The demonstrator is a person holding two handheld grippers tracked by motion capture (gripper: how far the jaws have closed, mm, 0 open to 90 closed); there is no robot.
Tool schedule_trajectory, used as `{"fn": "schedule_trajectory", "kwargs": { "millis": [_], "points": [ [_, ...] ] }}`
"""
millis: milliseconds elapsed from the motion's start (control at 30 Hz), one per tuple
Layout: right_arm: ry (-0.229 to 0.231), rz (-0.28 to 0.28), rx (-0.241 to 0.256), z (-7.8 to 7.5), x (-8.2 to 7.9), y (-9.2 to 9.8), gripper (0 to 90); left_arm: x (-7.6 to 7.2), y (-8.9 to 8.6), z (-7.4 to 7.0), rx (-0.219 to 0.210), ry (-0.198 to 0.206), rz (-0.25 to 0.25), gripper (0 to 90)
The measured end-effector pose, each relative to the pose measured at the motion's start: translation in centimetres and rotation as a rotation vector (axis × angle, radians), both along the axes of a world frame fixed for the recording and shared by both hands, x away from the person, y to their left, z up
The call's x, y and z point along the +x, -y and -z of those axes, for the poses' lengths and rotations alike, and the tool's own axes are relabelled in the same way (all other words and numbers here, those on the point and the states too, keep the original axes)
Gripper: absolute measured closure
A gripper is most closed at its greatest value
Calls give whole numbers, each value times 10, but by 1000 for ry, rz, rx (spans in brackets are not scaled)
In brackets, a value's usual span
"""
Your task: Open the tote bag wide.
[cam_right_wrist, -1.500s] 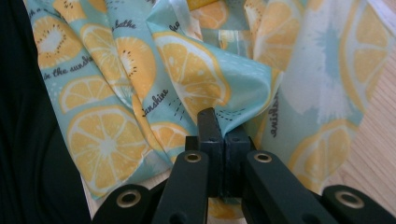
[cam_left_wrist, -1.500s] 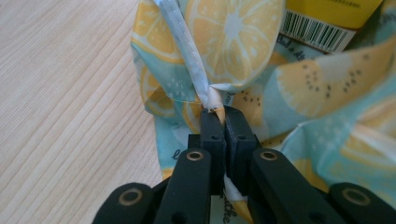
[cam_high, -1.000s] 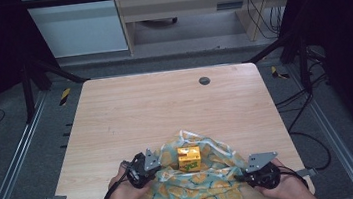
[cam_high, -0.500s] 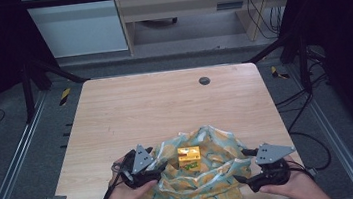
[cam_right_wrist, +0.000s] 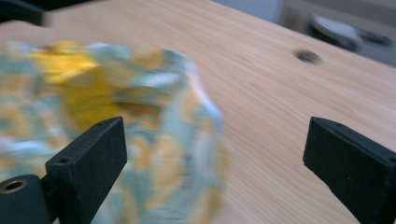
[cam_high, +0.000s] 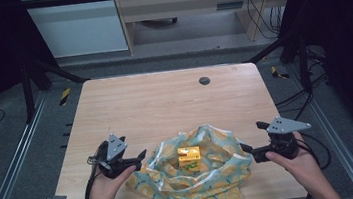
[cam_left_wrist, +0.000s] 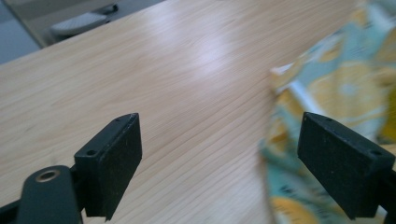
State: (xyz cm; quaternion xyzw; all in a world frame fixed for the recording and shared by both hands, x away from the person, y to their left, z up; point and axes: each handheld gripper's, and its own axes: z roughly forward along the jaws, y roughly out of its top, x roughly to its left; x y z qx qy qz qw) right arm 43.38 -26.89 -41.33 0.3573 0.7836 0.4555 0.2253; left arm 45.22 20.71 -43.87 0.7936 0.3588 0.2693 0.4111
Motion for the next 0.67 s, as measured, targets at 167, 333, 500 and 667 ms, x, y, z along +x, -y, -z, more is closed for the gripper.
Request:
{"fn": "schedule_trajectory", "kwargs": {
  "millis": [167,333,500,667],
  "points": [
    [-31,187,46,18,21,9,67,18,-37,15,43,-54,-113,104],
    [-86,348,42,42,34,24,67,29,-59,28,57,-114,-184,89],
    [-131,416,21,62,35,31,71,33,-70,31,27,-139,-229,86],
    [-126,421,-32,67,34,28,71,31,-69,30,37,-140,-223,77]
  ]
}}
